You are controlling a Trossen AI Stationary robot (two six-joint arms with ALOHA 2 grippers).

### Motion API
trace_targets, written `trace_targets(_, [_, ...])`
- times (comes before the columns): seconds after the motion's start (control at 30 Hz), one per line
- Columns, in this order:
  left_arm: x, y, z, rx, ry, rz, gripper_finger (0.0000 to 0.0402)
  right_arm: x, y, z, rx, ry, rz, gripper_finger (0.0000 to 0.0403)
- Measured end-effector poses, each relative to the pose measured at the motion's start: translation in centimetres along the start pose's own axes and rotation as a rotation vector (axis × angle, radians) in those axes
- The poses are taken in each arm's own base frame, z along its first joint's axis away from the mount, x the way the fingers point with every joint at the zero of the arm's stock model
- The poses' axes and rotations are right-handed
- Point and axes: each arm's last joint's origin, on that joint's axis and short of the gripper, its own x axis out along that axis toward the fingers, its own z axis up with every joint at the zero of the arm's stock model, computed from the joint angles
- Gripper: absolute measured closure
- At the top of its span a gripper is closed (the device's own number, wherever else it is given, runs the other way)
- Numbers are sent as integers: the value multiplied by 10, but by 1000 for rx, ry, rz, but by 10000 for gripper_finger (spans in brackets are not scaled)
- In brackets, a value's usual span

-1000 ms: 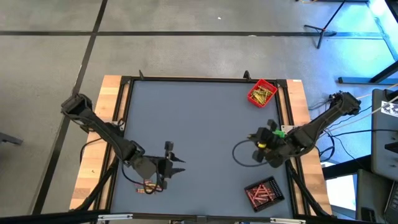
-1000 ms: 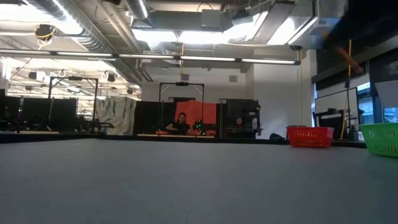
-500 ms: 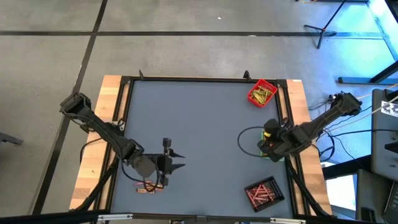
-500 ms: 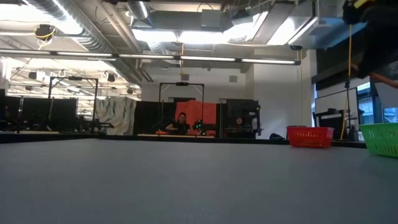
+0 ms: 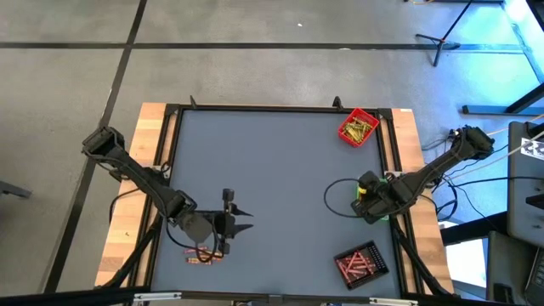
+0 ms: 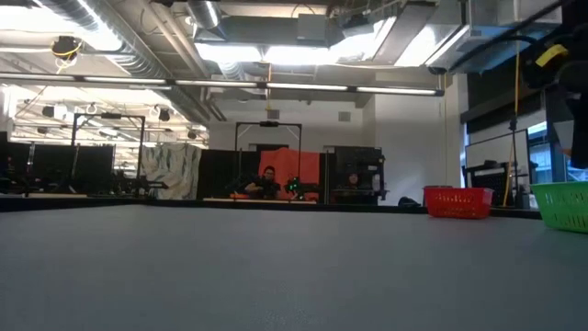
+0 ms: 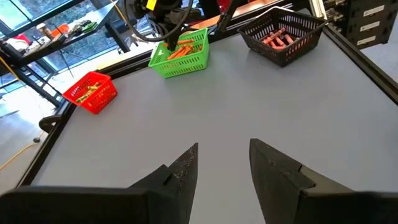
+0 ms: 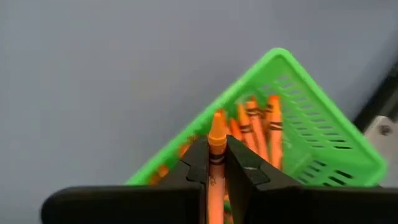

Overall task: Sort crayons
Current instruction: Put the orange crayon into the green bin, then put the red crayon into the black bin

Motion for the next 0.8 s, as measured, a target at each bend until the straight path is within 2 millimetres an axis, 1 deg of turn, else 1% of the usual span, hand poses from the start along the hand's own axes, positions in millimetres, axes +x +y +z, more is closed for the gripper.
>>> trace_targets(0.2, [0,0,0,-1,0,0,274,0,-1,-1,-9,21,-11,375])
trace_targets(0.27, [0,0,0,-1,0,0,274,0,-1,-1,-10,27,-9,365])
trace_targets(0.33, [0,0,0,-1,0,0,274,0,-1,-1,-10,27,-9,343])
trace_targets(0.5, [0,0,0,0,0,0,274,0,-1,-1,-14,27,-11,271])
trace_targets(0.6, [0,0,0,-1,0,0,274,-3,-1,0,-13,22,-6,247])
trace_targets(0.7, [0,0,0,3,0,0,274,-14,4,7,-24,-57,31,242])
trace_targets(0.8, [0,0,0,-1,0,-1,274,-27,17,16,-59,-234,126,244])
